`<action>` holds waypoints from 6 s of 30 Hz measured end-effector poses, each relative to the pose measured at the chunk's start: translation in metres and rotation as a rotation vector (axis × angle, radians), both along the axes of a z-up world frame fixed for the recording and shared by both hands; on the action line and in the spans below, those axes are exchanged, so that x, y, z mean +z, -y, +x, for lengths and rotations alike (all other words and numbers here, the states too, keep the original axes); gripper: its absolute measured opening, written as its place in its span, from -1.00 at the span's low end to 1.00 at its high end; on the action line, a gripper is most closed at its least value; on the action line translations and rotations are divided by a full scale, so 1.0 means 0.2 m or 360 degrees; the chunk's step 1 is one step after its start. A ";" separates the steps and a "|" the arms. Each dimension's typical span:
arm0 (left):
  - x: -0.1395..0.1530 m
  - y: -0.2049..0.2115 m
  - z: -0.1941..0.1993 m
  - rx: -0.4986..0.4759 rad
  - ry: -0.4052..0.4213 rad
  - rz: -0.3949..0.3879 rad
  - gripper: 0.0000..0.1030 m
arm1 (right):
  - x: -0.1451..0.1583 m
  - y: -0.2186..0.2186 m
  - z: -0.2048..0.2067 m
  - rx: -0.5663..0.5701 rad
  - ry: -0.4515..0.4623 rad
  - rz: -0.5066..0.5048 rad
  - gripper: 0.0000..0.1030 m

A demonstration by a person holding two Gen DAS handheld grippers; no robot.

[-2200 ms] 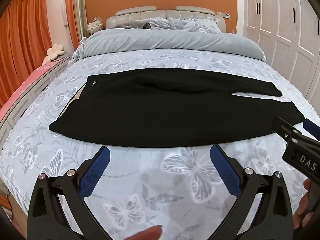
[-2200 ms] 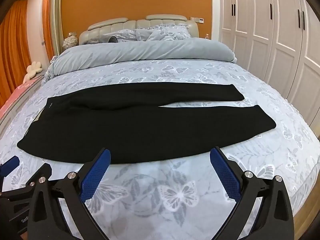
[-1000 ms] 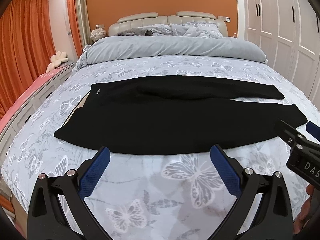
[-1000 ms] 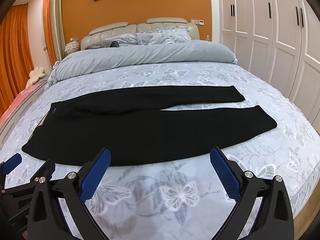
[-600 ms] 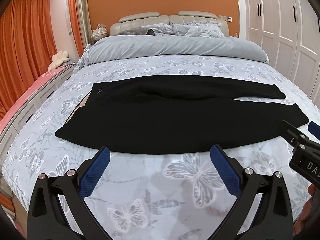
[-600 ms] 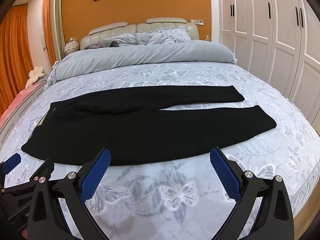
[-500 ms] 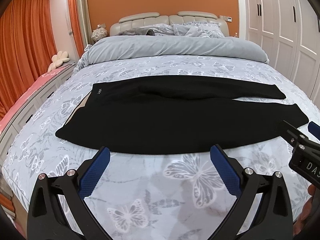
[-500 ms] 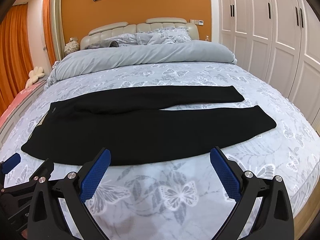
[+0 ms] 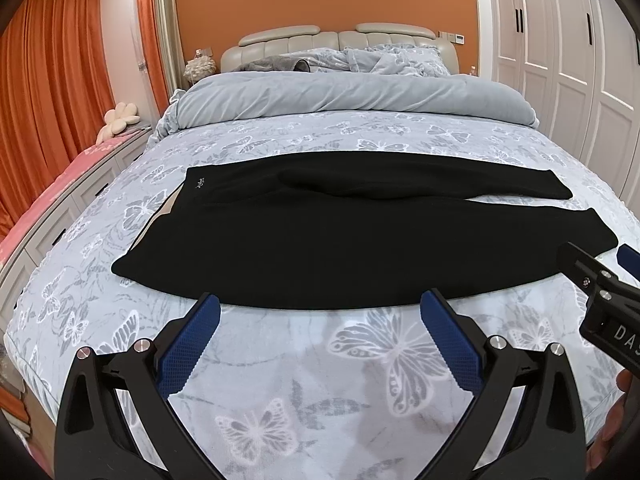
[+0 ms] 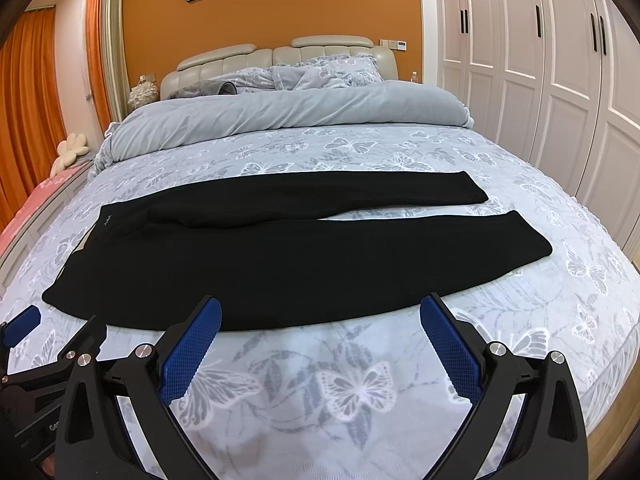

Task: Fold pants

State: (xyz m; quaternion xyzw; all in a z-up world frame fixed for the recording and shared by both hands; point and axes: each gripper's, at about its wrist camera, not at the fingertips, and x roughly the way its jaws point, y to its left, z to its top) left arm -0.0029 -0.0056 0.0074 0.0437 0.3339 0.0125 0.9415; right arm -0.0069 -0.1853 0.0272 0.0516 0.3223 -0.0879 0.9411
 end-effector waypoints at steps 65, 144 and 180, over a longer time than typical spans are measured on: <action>-0.46 -1.43 2.00 0.0685 -0.0633 -0.0553 0.91 | -0.40 1.67 1.59 -0.0267 -0.0509 0.0243 0.90; -0.52 -1.60 0.72 0.0547 -0.0752 -0.1172 -0.76 | -0.32 1.01 0.88 -0.0023 -0.0472 0.0862 0.36; -0.53 -1.71 0.65 0.0501 -0.0717 -0.1269 -0.65 | 0.13 1.03 0.44 0.0048 -0.0099 0.0816 -0.89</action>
